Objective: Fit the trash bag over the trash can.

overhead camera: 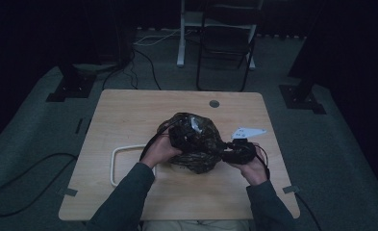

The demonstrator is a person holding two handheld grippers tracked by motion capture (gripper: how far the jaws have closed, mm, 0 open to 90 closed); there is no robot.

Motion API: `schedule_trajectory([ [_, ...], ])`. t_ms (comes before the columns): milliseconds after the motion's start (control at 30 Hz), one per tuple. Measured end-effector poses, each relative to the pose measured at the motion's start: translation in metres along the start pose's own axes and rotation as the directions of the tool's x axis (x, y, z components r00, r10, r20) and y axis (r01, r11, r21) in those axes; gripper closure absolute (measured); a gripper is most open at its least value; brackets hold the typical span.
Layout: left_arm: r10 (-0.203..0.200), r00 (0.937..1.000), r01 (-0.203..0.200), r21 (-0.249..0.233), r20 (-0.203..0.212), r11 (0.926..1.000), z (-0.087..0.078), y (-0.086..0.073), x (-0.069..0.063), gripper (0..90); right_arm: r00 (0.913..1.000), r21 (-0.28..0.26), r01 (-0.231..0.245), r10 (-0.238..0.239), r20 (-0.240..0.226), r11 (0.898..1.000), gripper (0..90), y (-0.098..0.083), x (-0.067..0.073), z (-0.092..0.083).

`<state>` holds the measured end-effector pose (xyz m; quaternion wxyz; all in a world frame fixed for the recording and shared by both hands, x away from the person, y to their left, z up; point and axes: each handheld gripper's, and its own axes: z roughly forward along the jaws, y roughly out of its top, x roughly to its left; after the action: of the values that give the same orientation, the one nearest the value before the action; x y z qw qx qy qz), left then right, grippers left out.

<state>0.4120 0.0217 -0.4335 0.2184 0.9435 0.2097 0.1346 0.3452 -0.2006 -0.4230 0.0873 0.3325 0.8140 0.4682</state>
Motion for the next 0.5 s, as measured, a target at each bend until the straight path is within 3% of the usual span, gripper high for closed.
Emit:
schedule_trajectory([
  [500,-0.013,0.9994,0.014,0.032,-0.031,0.9994,0.0041,0.0027,-0.0011,44.7,1.0,0.001,0.0,0.0,-0.002,1.0,60.2,-0.0002,-0.0002,-0.0005],
])
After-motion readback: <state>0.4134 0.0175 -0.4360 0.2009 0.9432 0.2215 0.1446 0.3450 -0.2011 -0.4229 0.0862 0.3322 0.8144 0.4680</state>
